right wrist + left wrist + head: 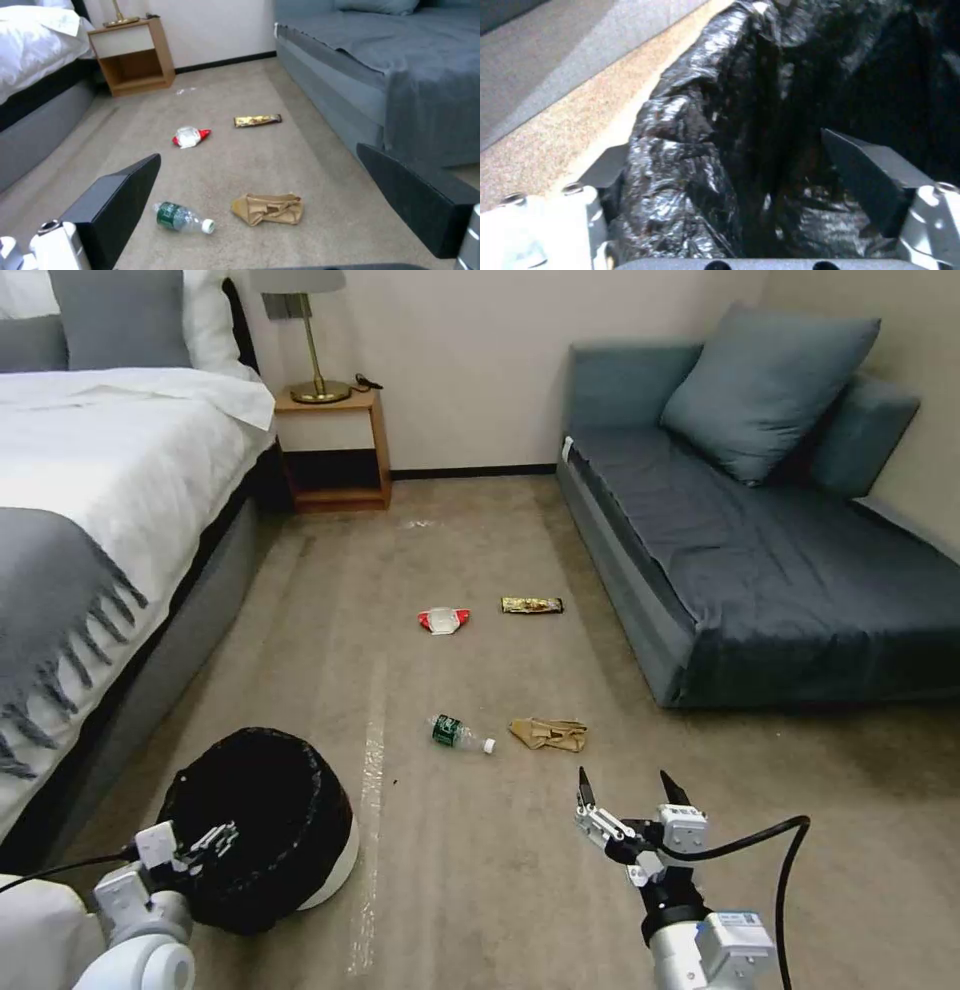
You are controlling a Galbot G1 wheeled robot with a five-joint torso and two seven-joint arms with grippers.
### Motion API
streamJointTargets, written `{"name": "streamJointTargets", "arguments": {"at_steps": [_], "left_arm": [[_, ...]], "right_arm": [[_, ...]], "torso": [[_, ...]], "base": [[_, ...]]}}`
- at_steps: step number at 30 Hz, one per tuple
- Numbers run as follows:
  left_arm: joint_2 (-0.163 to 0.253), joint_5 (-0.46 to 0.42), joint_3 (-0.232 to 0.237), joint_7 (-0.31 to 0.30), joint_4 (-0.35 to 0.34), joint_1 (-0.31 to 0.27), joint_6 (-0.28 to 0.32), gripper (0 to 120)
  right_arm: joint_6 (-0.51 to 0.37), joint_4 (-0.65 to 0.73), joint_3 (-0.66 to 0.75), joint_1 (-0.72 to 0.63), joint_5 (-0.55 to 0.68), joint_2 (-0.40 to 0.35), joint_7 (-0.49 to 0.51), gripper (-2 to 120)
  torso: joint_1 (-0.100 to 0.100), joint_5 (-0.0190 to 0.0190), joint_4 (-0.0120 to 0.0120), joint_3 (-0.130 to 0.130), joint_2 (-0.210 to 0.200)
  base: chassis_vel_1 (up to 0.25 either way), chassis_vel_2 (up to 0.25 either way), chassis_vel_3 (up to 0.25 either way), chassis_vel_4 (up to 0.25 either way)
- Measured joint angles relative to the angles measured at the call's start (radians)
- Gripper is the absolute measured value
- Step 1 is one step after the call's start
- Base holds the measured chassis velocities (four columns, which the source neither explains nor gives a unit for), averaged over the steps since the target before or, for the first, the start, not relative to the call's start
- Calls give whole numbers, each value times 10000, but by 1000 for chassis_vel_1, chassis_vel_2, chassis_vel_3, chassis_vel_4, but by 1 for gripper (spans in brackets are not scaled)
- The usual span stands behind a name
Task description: Pick up the trash bin, then pick up the garbage on the floor and place it into the trash bin.
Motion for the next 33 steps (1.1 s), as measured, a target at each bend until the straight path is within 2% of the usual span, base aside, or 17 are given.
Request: {"name": "streamJointTargets", "arguments": {"at_steps": [3, 4, 5, 6, 7, 9, 10, 13, 21, 29, 33], "left_arm": [[-10, 3, 23, -15, 119, -96, 22, 73], [-18, 5, 24, -35, 204, -162, 44, 69], [-34, 1, 26, -68, 320, -258, 91, 56], [-40, -15, 31, -68, 349, -278, 92, 52], [-40, -15, 31, -68, 349, -278, 92, 52], [-49, -48, 48, -68, 356, -292, 91, 41], [-49, -48, 48, -68, 356, -292, 91, 41], [-89, -115, 81, -65, 355, -304, 91, 30], [-215, -224, 156, -132, 352, -311, 91, 15], [-369, -424, 183, -508, -196, -81, 91, 10], [-391, -441, 169, -789, -690, 114, 93, 8]], "right_arm": [[-13, 48, 5, 2, 81, -23, 5, 100], [-37, 83, 14, 13, 144, -34, 6, 100], [-119, 110, 36, 84, 259, -52, 20, 100], [-151, 110, 38, 104, 295, -58, 32, 100], [-151, 110, 38, 104, 295, -58, 32, 100], [-206, 111, 40, 120, 372, -68, 55, 100], [-206, 111, 40, 120, 372, -68, 55, 100], [-265, 170, 34, 119, 492, -71, 99, 100], [-310, 358, 29, 35, 596, -68, 153, 100], [-282, 386, -2, -46, 602, -17, 286, 100], [-204, 398, -58, -53, 685, 34, 295, 100]], "torso": [[0, 2, 1, 0, 0], [0, 0, 1, -1, 1], [0, -11, 1, -1, 1], [0, -12, 0, 0, 1], [0, -12, 0, 0, 1], [-1, -15, -1, 0, 1], [-1, -15, -1, 0, 1], [0, -21, -5, 0, 2], [0, -23, -9, 1, 2], [0, -49, -9, 6, -2], [1, -64, -5, 10, -4]], "base": [[0, 0, 0, 0], [0, 0, 0, 0], [0, 0, 0, 0], [0, 0, 0, 0], [0, 0, 0, 0], [0, 0, 0, 0], [0, 0, 0, 0], [0, 0, 0, 0], [0, 0, 0, 0], [0, 0, 0, 0], [0, 0, 0, 0]]}}
